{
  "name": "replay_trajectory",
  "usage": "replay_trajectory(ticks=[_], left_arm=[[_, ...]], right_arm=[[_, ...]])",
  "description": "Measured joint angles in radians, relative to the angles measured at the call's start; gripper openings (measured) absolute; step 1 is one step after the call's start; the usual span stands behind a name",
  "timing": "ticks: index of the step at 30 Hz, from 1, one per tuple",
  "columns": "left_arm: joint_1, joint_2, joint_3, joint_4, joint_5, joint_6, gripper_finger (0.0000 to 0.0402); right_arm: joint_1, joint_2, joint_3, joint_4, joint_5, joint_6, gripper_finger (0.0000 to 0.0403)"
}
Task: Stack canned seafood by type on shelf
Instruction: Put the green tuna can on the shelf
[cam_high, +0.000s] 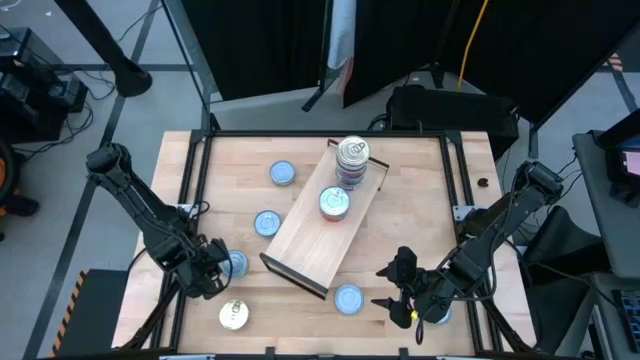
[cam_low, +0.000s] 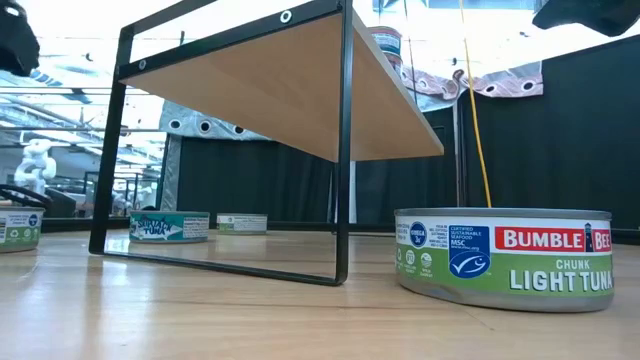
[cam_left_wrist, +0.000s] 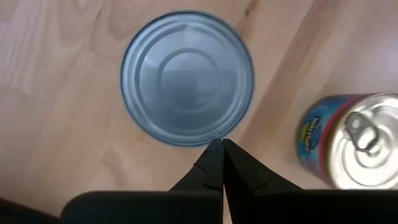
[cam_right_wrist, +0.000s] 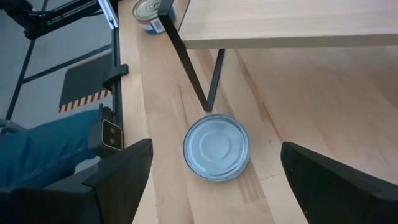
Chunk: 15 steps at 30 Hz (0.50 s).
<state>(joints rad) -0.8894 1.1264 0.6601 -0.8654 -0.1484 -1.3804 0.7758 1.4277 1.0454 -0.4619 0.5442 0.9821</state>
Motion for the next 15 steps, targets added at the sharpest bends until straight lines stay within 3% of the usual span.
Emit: replay_trajectory(ticks=[15], left_arm=[[0.000, 0.126, 0.000, 0.013, 0.036, -0.001, 0.0000]], right_arm=[[-0.025, -0.016, 0.000, -0.030, 0.006, -0.008, 0.0348]])
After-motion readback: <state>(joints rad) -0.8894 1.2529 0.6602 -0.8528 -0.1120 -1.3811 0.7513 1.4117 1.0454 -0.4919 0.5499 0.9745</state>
